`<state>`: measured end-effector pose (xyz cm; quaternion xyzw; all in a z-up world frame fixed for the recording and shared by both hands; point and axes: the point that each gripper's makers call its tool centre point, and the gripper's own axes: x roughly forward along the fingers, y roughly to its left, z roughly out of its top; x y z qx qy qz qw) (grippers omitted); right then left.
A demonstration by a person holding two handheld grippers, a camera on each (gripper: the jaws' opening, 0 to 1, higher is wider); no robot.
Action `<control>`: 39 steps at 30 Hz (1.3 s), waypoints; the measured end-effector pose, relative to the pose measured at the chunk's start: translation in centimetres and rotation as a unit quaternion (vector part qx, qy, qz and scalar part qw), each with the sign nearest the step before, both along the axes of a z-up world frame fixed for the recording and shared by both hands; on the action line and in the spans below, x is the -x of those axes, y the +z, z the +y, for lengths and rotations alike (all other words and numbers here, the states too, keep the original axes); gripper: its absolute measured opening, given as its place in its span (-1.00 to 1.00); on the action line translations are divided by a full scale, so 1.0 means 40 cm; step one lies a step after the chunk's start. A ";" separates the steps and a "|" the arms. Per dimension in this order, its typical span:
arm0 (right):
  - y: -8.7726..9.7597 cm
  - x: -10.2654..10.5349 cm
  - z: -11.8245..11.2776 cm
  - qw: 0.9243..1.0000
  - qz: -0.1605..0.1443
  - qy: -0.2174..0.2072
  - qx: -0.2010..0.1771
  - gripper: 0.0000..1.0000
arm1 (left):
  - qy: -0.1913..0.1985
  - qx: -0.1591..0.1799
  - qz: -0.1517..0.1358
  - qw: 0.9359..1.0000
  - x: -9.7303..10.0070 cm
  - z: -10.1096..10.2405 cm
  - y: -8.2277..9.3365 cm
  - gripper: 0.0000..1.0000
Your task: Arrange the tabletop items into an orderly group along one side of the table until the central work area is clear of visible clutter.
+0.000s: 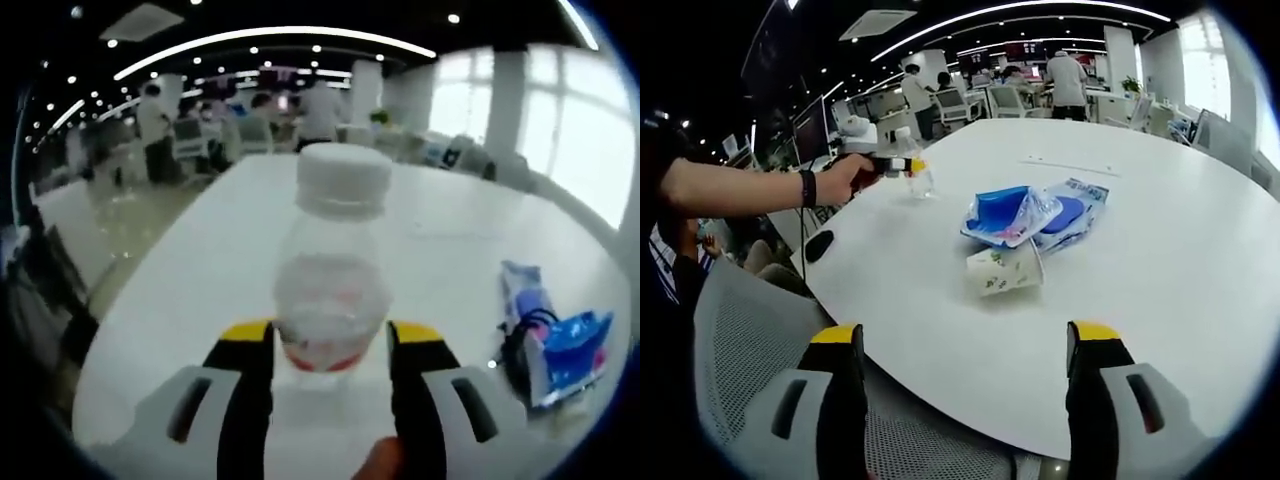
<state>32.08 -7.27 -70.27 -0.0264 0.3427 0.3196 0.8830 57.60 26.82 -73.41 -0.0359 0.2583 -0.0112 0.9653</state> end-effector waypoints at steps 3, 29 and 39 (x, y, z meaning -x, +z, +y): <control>0.002 -0.002 -0.001 1.000 -0.001 -0.002 -0.003 0.64 | -0.007 -0.006 0.001 1.000 0.016 -0.006 0.000 -0.10; 0.026 -0.004 0.011 1.000 -0.012 -0.001 -0.027 0.67 | -0.009 0.023 0.099 0.995 0.340 -0.095 -0.076 -0.18; 0.040 -0.005 0.016 0.999 -0.023 0.002 -0.032 0.65 | -0.051 0.020 0.115 0.992 0.432 -0.151 -0.048 -0.20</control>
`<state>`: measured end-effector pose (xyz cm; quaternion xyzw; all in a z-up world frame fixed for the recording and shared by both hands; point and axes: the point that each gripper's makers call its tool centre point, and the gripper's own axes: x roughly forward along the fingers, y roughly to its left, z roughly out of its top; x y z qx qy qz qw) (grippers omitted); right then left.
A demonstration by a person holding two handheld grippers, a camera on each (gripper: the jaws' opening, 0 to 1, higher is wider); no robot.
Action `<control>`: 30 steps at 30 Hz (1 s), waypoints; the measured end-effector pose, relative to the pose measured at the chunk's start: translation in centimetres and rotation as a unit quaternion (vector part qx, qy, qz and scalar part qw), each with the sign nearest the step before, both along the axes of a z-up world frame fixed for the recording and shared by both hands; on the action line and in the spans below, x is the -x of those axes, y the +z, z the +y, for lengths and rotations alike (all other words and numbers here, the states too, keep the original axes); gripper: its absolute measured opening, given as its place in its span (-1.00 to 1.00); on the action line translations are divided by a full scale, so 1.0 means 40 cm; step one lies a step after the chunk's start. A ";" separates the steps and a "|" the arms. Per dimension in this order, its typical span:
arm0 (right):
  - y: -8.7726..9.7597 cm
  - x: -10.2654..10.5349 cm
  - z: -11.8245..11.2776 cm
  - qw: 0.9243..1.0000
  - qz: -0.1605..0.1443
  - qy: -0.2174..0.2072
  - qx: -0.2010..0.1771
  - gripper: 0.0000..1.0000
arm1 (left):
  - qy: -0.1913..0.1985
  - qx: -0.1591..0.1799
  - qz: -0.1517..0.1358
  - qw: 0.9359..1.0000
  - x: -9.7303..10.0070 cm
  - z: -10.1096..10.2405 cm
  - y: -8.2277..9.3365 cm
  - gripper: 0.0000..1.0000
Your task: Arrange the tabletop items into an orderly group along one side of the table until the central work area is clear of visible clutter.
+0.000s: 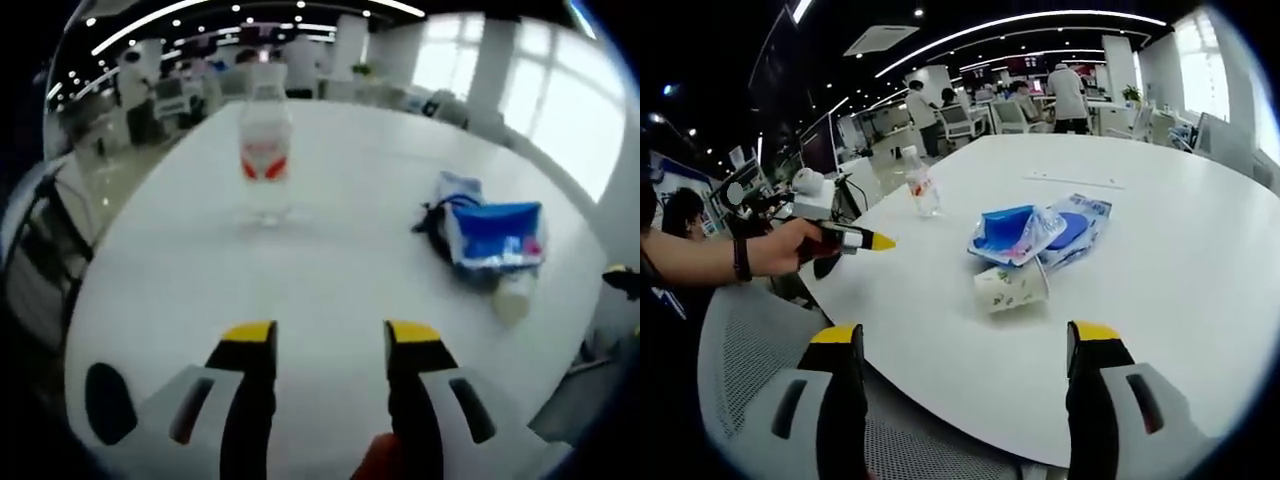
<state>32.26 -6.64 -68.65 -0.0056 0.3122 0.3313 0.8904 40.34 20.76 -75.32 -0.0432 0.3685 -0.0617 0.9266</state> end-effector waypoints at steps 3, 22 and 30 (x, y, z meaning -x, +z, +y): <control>0.002 0.001 0.003 1.000 0.000 0.003 -0.002 0.64 | -0.006 -0.001 -0.001 1.000 0.019 -0.009 0.011 -0.20; 0.022 -0.008 -0.008 1.000 -0.024 -0.006 -0.005 0.60 | -0.001 -0.005 -0.011 1.000 0.033 -0.002 0.029 -0.20; 0.032 -0.010 -0.011 0.999 -0.029 -0.010 -0.013 0.58 | -0.038 0.000 -0.018 0.999 0.031 -0.066 0.035 -0.20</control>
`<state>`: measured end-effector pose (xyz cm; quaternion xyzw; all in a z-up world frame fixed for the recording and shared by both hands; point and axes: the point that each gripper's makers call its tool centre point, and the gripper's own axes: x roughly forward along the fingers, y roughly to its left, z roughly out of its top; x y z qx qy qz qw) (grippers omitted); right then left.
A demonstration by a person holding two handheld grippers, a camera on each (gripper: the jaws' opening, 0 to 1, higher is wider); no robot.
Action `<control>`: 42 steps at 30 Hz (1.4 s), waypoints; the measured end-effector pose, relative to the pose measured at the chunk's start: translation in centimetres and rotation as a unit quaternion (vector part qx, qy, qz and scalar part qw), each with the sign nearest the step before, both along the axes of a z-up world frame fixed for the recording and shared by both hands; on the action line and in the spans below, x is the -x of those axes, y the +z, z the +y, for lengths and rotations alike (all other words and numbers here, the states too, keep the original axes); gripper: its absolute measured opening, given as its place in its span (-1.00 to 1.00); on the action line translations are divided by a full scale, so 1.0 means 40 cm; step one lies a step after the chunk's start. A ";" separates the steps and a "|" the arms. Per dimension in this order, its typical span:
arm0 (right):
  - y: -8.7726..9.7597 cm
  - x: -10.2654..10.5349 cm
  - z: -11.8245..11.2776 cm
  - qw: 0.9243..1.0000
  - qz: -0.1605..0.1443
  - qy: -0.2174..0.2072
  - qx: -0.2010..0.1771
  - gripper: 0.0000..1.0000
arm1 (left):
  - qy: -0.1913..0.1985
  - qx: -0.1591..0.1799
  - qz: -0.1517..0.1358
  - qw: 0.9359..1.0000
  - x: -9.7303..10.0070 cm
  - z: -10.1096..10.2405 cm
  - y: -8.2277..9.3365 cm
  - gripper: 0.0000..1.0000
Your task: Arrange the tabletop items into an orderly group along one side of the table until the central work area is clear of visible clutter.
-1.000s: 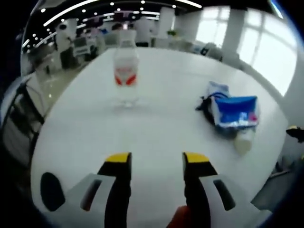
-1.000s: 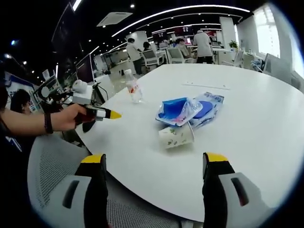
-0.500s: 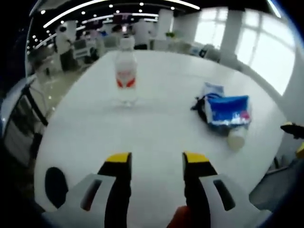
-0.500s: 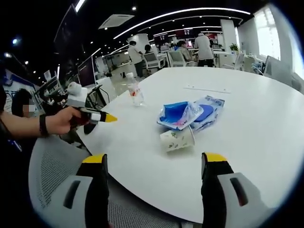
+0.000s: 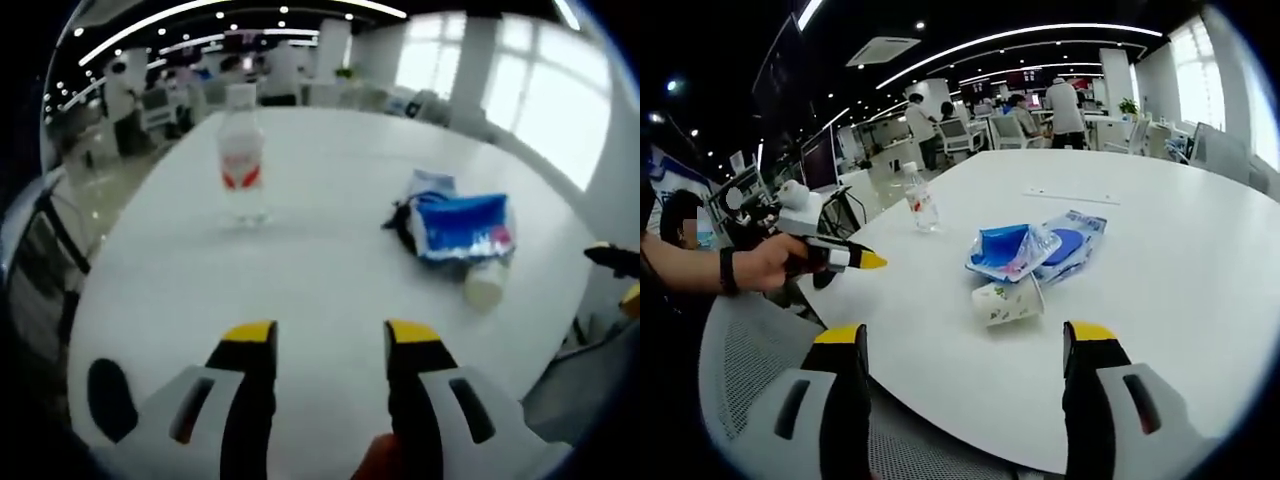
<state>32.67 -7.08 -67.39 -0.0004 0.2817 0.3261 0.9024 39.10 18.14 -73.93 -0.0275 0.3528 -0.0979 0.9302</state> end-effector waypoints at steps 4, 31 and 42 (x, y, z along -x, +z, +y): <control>0.000 0.005 0.008 1.000 0.001 0.009 0.000 0.58 | -0.024 -0.006 0.004 1.000 0.014 -0.034 -0.003 -0.20; -0.061 -0.058 0.056 0.995 0.055 0.082 0.009 0.49 | -0.216 -0.041 0.067 0.973 0.254 -0.135 0.048 0.08; -0.065 -0.258 0.026 0.997 0.072 -0.031 -0.004 0.42 | -0.202 -0.151 0.012 0.968 0.236 -0.090 0.072 -0.01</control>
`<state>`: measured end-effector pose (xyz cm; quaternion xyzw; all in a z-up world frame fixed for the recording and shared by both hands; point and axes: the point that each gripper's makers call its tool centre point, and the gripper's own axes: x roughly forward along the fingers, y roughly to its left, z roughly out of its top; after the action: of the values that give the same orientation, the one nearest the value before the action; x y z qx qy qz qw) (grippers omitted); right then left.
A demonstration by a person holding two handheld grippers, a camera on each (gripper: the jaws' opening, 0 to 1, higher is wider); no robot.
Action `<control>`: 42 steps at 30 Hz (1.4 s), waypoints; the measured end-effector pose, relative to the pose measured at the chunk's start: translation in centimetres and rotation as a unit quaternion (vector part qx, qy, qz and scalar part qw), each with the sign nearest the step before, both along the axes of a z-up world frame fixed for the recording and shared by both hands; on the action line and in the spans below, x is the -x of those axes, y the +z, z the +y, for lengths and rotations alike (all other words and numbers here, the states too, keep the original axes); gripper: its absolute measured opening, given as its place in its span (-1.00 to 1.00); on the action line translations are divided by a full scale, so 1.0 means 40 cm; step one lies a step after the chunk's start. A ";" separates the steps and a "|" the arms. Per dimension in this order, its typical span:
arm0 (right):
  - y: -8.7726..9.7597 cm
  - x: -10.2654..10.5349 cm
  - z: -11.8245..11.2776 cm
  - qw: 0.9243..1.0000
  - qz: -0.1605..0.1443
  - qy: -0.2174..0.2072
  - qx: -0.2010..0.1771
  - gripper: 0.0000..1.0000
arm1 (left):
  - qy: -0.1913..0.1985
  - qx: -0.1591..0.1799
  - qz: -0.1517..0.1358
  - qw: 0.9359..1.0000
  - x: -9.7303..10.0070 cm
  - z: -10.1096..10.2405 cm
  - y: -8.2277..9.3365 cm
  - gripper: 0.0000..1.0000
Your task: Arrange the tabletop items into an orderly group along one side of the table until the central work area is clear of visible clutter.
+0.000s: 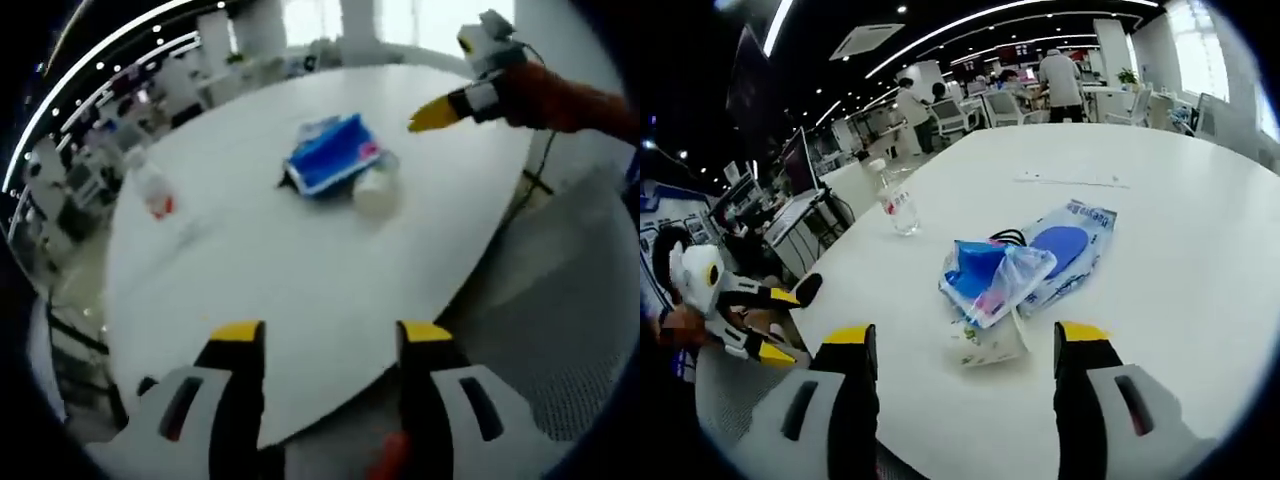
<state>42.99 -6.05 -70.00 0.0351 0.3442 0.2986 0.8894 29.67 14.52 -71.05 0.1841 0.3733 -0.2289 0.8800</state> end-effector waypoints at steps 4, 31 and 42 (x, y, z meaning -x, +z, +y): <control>-0.003 -0.051 0.008 1.000 -0.008 -0.013 0.006 0.33 | 0.016 -0.016 -0.016 1.000 -0.008 0.024 0.010 -0.02; -0.110 -0.145 0.014 0.996 0.016 -0.039 0.080 -0.91 | 0.044 -0.082 -0.039 0.995 -0.025 0.069 0.017 -0.11; -0.084 -0.151 0.010 0.996 0.004 -0.045 0.078 -0.96 | 0.052 -0.075 -0.040 0.995 -0.022 0.075 0.018 -0.11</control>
<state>49.03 -5.66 -73.35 -0.0173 0.3677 0.2302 0.9008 30.55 17.53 -70.32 0.2390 0.3632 -0.1471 0.8884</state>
